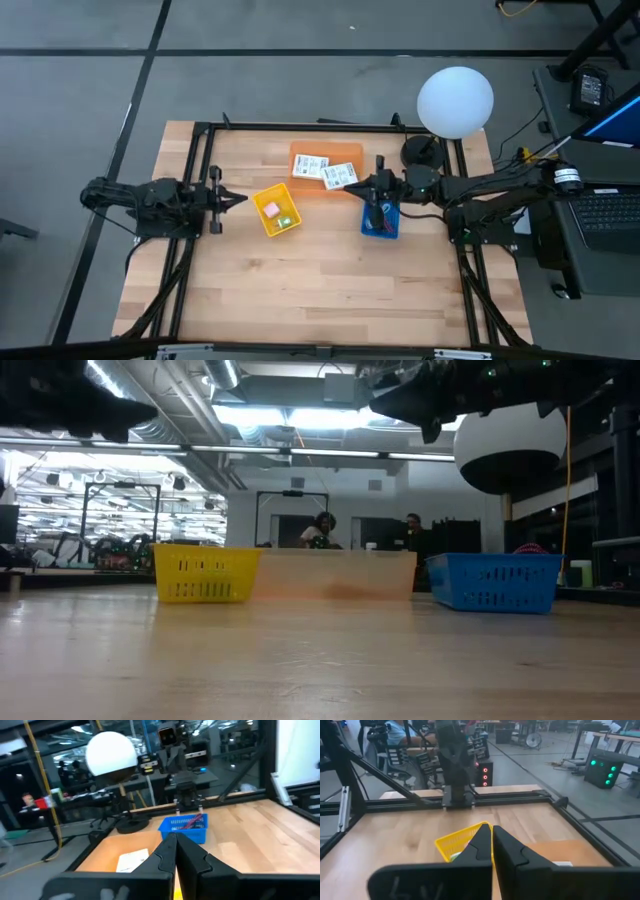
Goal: Pick and place items into bin
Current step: Return to Home Position
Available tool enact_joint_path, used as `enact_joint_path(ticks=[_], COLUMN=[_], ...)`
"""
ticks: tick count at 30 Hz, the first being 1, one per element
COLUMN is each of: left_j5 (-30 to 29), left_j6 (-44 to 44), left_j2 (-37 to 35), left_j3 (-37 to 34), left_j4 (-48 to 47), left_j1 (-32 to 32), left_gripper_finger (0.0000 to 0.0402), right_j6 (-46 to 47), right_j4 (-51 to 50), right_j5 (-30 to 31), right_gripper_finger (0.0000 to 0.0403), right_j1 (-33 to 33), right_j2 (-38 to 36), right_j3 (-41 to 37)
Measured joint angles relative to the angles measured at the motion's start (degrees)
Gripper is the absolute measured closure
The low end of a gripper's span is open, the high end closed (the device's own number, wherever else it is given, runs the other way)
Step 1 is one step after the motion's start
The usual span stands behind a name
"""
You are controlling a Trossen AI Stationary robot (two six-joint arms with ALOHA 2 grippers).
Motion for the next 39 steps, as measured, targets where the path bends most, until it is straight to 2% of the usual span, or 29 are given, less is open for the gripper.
enact_joint_path(ticks=[3, 6, 20, 24, 27, 34, 39], left_j5=[0.8, 4.6, 15.9, 16.3, 16.0, 16.0, 16.0], left_j6=[0.3, 0.4, -2.9, -2.9, -3.0, -6.7, -8.0], left_j2=[-0.1, -0.1, -0.1, -0.1, -0.1, -0.1, -0.1], left_j3=[-2.3, -3.8, -6.7, -6.7, -6.7, -6.7, -6.7], left_j4=[3.1, 6.3, 6.0, 6.1, 6.1, 6.1, 6.1], left_j1=[2.1, 4.5, 17.3, 19.2, 19.8, 19.8, 19.8], left_gripper_finger=[0.04, 0.0399, 0.0399, 0.0399, 0.0398, 0.0398, 0.0398], right_j6=[0.0, 0.1, 1.7, 0.0, -1.4, -3.0, -2.9], right_j4=[0.1, 0.2, 2.1, 4.2, 3.4, -9.6, -1.9], right_j5=[-0.9, -2.9, -4.0, -4.0, -4.1, -5.8, -5.9], right_gripper_finger=[0.0403, 0.0403, 0.0403, 0.0403, 0.0403, 0.0403, 0.0403], right_j1=[0.0, 0.0, 0.9, 0.2, -1.3, -4.1, -4.1], right_j2=[0.0, 0.0, 2.5, 2.6, -0.5, -12.6, -21.5], right_j3=[0.0, 0.0, -0.1, -0.1, 0.0, -1.0, -12.4])
